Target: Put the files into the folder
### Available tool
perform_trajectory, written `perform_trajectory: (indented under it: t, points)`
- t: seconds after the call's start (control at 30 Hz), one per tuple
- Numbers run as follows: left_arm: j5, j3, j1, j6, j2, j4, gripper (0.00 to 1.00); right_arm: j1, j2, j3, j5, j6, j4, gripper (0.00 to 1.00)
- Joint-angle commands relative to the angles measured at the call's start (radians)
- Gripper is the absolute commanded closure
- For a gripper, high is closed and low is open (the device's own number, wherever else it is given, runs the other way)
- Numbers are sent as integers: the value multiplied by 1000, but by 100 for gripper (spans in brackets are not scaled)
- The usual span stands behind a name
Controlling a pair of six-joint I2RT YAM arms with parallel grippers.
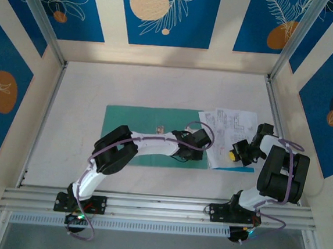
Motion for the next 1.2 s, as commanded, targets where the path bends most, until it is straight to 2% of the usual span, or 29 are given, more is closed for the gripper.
perform_trajectory:
  t: [0.0, 0.23, 0.73, 1.17]
  points:
    - [55, 5, -18, -25, 82, -67, 74, 12, 38, -60, 63, 15, -55, 92]
    - [36, 25, -3, -27, 81, -87, 74, 15, 35, -60, 67, 16, -59, 92]
    - [26, 92, 112, 22, 114, -110, 74, 35, 21, -68, 82, 36, -63, 93]
    - [89, 108, 94, 98, 103, -16, 77, 64, 20, -70, 80, 64, -55, 94]
